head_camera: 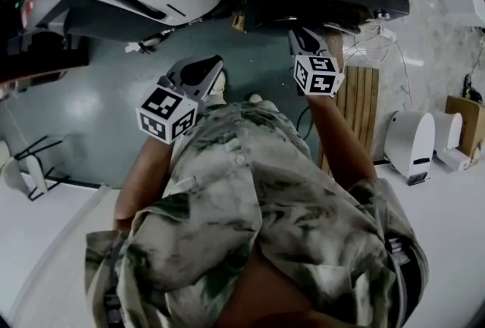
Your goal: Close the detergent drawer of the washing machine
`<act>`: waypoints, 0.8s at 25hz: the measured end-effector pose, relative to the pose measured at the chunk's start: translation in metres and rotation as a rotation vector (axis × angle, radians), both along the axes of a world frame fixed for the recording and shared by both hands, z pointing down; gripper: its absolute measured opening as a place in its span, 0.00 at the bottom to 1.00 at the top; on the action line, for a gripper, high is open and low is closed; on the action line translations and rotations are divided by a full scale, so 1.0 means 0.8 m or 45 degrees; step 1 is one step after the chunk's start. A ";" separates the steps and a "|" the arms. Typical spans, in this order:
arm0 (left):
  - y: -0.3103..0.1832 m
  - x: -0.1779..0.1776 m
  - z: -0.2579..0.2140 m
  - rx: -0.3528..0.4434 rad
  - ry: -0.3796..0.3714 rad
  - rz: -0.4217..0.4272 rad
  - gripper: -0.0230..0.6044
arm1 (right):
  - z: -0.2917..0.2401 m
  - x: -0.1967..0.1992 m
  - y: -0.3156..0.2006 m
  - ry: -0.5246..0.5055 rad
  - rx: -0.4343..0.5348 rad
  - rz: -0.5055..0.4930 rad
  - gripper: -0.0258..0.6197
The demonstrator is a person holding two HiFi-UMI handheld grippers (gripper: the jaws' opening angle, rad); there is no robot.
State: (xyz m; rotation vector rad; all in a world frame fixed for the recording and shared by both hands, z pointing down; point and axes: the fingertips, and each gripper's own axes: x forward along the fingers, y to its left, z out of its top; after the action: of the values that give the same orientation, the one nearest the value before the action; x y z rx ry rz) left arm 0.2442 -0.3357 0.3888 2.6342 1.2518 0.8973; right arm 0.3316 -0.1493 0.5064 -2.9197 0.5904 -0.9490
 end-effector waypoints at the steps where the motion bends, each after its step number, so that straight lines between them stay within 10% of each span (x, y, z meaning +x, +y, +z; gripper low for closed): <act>1: 0.005 -0.006 -0.001 -0.001 0.004 -0.003 0.08 | -0.005 -0.010 0.001 0.002 0.006 -0.016 0.18; 20: 0.069 -0.105 -0.012 -0.001 0.015 -0.060 0.08 | -0.092 -0.176 0.029 -0.008 0.096 -0.294 0.09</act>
State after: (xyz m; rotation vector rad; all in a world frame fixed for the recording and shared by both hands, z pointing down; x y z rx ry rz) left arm 0.1605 -0.2805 0.3794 2.6606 1.1865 0.8756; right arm 0.1906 -0.1262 0.4332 -2.8251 0.9571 -0.9306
